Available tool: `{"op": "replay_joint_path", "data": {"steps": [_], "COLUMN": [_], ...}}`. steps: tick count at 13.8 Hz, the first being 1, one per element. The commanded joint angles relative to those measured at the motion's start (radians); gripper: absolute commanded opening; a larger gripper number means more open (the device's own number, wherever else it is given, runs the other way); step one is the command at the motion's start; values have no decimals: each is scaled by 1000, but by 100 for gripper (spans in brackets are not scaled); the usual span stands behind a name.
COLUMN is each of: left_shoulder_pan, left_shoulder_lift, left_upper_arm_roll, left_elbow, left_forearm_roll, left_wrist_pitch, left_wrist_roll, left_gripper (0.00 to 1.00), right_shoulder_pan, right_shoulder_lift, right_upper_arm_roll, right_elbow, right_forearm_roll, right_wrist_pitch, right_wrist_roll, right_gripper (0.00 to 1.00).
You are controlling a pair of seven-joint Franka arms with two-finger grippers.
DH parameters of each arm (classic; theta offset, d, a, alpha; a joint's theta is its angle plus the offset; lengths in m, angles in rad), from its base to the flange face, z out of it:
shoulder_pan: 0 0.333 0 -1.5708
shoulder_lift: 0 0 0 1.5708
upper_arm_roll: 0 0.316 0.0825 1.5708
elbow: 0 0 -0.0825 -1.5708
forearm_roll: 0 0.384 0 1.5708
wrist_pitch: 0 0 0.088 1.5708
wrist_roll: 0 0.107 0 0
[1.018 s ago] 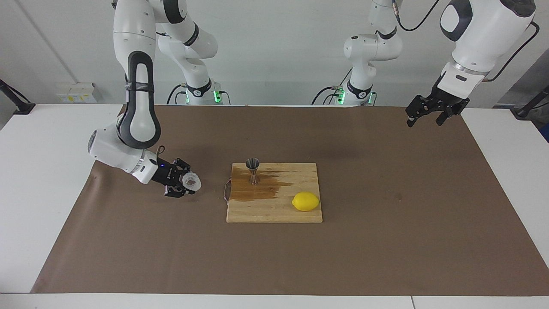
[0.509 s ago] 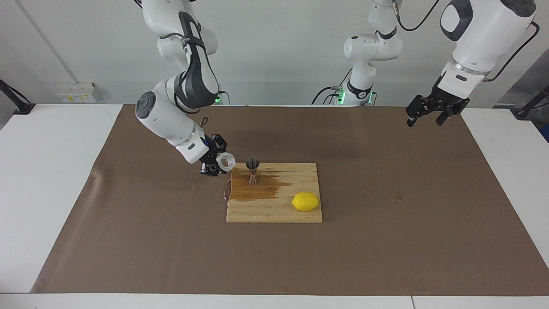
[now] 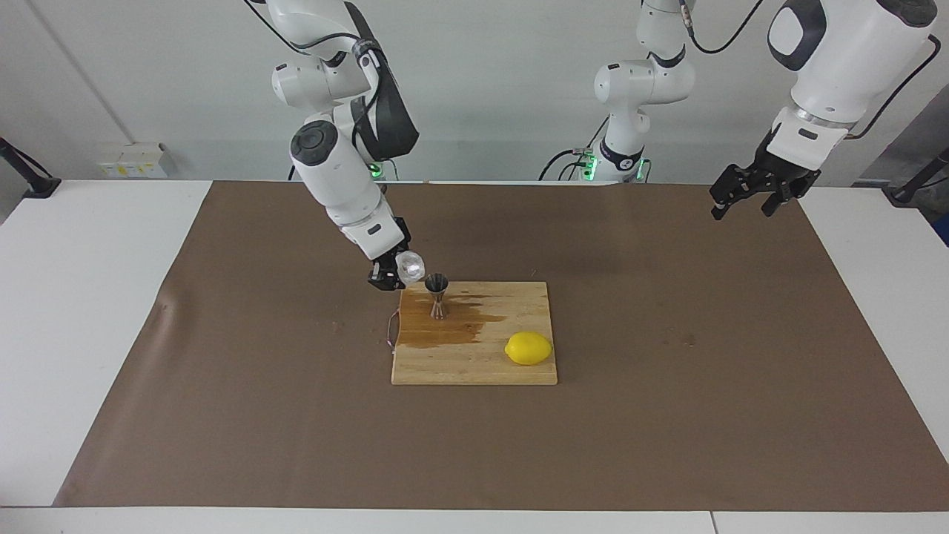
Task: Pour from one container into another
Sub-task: 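Lift the white cup and carry it above the metal cup, then tilt the white cup over the metal cup with the right gripper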
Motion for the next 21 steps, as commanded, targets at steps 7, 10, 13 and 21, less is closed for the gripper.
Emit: {"op": "replay_joint_path", "data": {"steps": [7,10,13,21], "left_shoulder_pan": [-20,-20,-18,-21], "left_shoulder_lift": [-1,-4,-30,-44], "left_upper_arm_roll": [33,32,33,30], "left_elbow": [33,33,33,42], "left_forearm_roll": [3,-3,-3,1], "left_wrist_pitch": [-68,-55,-71,-121], "left_wrist_roll": [6,5,8,8], "left_gripper": [100,100,100,100], "right_shoulder_pan": [44,57,66,66], "right_shoulder_lift": [-14,-16,-20,-22], "right_upper_arm_roll": [-1,1,1,1], "right_elbow": [-1,-1,-3,-8], "right_forearm_roll": [-182,-215,-238,-241], "right_wrist_pitch": [-4,-10,-13,-18], "right_wrist_roll": [81,95,115,118], "right_gripper": [28,28,28,28]}}
